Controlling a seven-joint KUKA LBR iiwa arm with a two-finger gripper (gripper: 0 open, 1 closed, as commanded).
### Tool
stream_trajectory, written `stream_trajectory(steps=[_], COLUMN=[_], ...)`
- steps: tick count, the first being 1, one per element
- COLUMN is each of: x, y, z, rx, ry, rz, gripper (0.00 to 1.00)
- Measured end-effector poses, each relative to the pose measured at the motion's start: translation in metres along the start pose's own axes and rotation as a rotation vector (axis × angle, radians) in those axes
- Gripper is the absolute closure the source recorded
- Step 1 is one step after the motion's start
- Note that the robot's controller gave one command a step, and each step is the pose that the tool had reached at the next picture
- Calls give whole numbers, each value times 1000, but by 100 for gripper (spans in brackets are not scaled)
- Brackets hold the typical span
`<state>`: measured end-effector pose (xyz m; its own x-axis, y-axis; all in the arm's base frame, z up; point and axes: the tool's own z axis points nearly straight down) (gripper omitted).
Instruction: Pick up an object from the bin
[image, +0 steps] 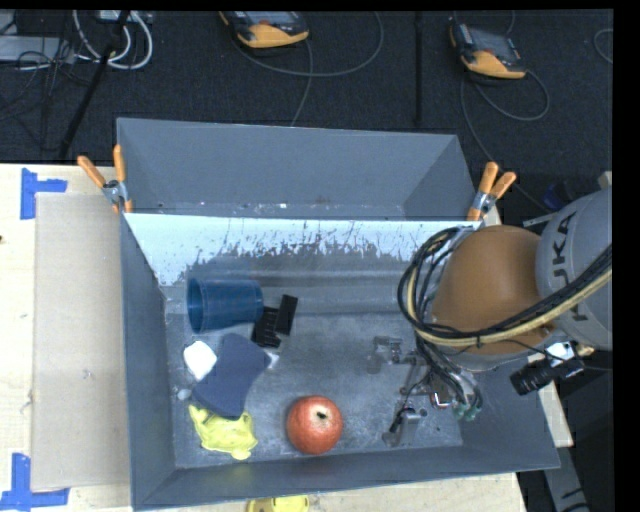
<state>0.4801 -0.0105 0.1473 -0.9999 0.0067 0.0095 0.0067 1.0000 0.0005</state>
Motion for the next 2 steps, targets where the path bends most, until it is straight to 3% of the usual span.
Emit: stream_trajectory(steps=[1,2], x=[-2,-7], y=[0,10], z=[-4,45], rx=[0,1], ry=[-8,-14], rz=[-1,-66], gripper=[0,0])
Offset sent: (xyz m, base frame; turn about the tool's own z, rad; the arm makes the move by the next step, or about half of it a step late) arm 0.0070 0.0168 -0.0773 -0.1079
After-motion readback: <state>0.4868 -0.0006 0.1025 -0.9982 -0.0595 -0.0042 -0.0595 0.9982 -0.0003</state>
